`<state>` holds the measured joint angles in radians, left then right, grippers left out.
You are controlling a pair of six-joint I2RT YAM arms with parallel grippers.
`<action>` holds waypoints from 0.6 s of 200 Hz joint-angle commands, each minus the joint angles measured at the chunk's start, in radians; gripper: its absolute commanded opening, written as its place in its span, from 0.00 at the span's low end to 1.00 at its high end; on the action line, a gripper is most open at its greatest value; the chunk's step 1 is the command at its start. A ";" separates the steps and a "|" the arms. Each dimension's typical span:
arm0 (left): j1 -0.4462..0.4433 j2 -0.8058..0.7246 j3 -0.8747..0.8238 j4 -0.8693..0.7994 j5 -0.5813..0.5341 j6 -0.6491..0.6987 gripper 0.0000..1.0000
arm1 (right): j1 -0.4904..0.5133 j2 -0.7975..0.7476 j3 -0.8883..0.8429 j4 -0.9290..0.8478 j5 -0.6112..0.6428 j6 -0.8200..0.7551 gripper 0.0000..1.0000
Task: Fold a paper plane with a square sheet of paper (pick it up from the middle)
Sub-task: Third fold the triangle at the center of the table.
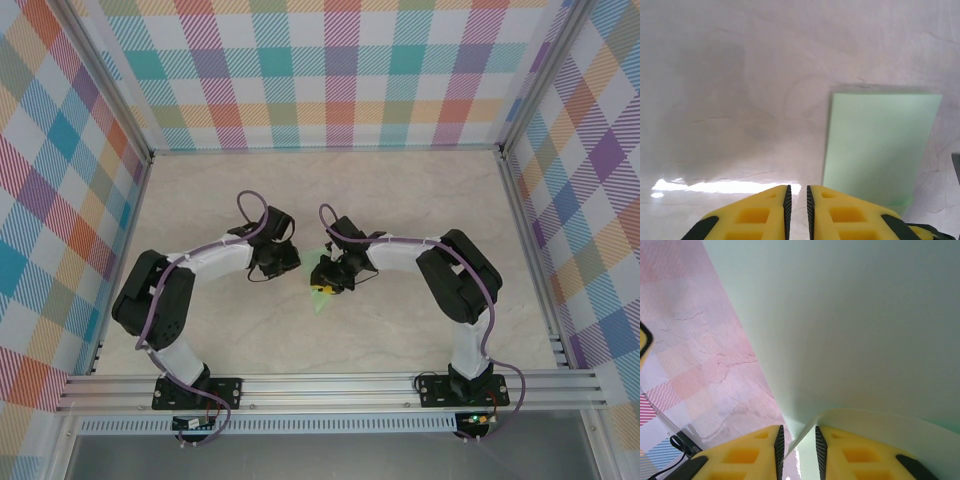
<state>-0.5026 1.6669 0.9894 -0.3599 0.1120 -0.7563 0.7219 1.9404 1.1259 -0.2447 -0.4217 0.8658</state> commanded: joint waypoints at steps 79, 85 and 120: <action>0.018 -0.064 -0.064 0.029 0.091 -0.004 0.19 | 0.004 0.026 -0.029 -0.023 0.040 -0.021 0.38; 0.015 -0.063 -0.063 0.034 0.101 -0.002 0.19 | 0.004 0.026 -0.029 -0.023 0.041 -0.021 0.37; -0.002 -0.050 -0.061 0.051 0.132 0.002 0.18 | 0.002 0.026 -0.034 -0.027 0.047 -0.021 0.28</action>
<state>-0.4896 1.6310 0.9386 -0.3336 0.1963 -0.7662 0.7219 1.9400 1.1225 -0.2317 -0.4339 0.8543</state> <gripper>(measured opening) 0.188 0.298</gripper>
